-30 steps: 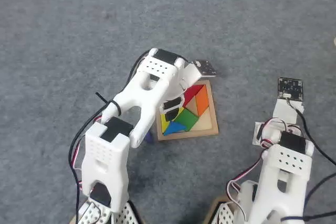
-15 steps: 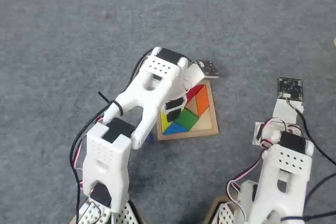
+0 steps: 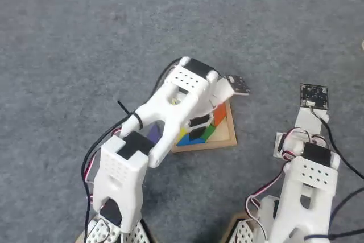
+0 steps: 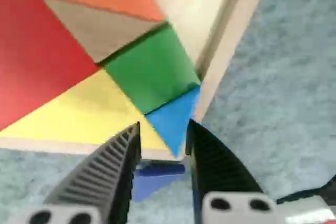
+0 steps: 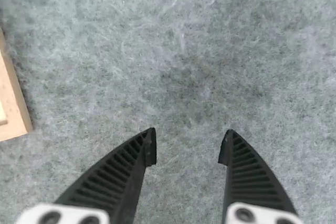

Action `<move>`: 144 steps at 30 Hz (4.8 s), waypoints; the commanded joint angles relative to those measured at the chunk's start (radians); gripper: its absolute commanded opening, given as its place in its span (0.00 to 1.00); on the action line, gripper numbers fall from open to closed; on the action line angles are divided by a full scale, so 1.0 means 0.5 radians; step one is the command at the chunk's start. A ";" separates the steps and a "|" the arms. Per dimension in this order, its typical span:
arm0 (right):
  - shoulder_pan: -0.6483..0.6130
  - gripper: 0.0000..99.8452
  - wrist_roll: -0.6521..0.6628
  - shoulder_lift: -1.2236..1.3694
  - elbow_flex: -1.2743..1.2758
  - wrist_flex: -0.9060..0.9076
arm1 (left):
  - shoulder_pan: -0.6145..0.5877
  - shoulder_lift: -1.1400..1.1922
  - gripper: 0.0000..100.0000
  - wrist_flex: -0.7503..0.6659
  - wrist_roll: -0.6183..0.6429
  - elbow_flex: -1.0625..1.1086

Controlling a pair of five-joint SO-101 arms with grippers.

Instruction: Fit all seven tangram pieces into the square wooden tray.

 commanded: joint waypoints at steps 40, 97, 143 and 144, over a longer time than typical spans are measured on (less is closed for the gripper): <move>-0.094 0.21 -0.021 -0.005 -0.043 0.008 | -0.543 -0.583 0.14 -0.697 0.025 1.085; -2.481 0.36 -2.130 2.205 -2.167 -0.038 | -2.974 -0.288 0.23 -1.430 0.086 0.376; -2.561 0.26 -1.906 2.684 -2.480 0.008 | -2.971 -0.301 0.23 -1.424 0.092 0.379; -2.561 0.26 -1.906 2.684 -2.467 0.008 | -2.971 -0.301 0.23 -1.424 0.092 0.379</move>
